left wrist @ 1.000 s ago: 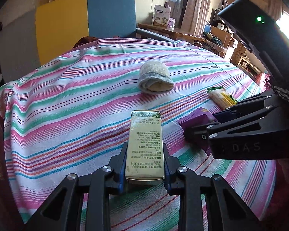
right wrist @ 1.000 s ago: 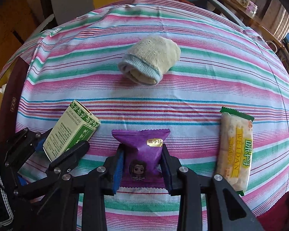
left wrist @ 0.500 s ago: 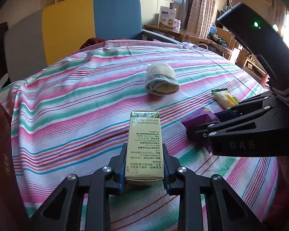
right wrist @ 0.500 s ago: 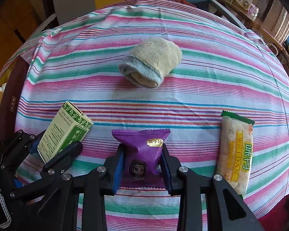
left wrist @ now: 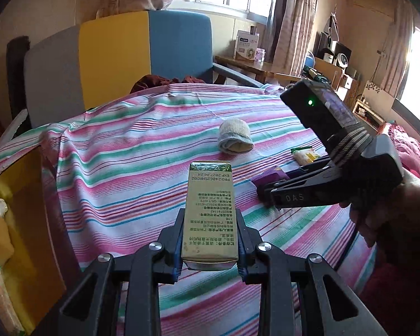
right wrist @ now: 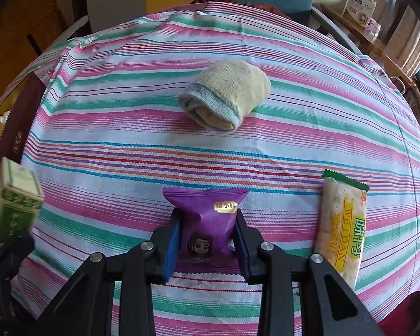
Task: Organize objects
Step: 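Carry the green box into the gold tray and open the left tool, then carry the purple packet into the gold tray and open the right tool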
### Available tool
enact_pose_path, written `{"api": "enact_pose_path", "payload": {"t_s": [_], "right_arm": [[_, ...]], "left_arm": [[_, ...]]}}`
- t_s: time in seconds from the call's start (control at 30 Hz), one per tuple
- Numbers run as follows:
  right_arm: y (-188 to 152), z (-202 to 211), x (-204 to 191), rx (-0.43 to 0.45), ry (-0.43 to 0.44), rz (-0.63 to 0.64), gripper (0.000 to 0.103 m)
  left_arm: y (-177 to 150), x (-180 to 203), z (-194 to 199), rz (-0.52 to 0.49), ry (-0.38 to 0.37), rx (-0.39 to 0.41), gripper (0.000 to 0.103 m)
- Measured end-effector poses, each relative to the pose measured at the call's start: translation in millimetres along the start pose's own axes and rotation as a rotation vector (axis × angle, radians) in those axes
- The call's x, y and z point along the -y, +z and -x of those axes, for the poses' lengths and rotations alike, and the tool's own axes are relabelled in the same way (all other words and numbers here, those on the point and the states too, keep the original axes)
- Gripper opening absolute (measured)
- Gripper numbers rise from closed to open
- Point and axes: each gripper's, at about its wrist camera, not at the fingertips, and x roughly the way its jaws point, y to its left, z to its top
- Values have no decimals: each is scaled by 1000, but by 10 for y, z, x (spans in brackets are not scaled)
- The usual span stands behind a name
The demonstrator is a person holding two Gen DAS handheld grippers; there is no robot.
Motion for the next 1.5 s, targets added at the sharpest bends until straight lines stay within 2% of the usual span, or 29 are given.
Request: {"api": "enact_pose_path", "payload": {"t_s": [0.2,0.4,0.6,0.8,1.0,1.07,1.1,1.13,1.17,1.33,1.5], "right_arm": [[34,-43,-93,5,-23,15,35],[71,-62,-127,8,-41,33,35],[58,-60,-135,9,-50,41,35],[51,-60,-132,9,-51,44,35],[74,-79,-148,10,-52,48,35],[73,-80,-151,10,-53,47,35],[74,-81,-151,10,-53,48,35],[75,-81,-151,10,-53,47,35],[74,-80,-146,10,-53,46,35],[67,-77,-145,10,-54,50,35],[28,-30,-217,15,-76,65,35]], "left_arm": [[-22,-353,412,69,5,22,30],[75,-1197,618,258,74,9,30],[186,-2016,478,371,183,-35,30],[277,-2548,89,439,299,-95,30],[223,-2809,-191,475,368,-165,31],[189,-2853,-189,489,368,-167,33],[183,-2861,-175,488,375,-167,35],[169,-2865,-147,488,384,-167,44],[163,-2867,-118,492,382,-161,52],[118,-2770,233,493,363,-80,52],[-14,-2487,659,409,419,-8,52]]}}
